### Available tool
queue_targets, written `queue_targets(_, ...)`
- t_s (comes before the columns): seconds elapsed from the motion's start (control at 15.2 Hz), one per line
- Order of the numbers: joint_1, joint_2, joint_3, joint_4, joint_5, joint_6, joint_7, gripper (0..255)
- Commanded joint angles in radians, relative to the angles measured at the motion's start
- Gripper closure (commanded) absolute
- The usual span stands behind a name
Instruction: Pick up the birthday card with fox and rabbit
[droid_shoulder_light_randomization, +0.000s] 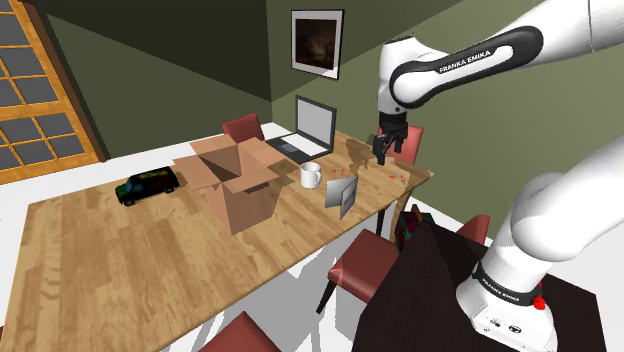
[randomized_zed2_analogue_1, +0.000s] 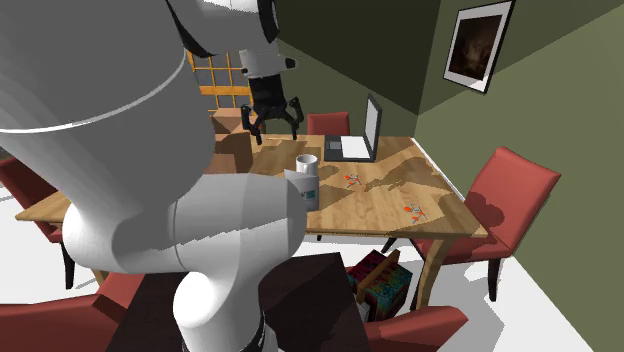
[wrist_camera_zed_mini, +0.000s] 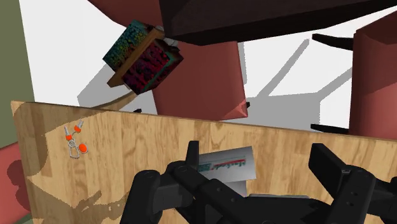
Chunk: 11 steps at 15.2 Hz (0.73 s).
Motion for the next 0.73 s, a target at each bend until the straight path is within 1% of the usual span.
queue_targets(0.0, -0.007, 0.076, -0.012, 0.020, -0.007, 0.064, -0.001, 0)
queue_targets(0.33, -0.025, 0.261, -0.043, 0.072, -0.017, 0.211, -0.008, 0)
queue_targets(0.66, -0.044, 0.454, -0.067, 0.159, -0.008, 0.332, -0.022, 0)
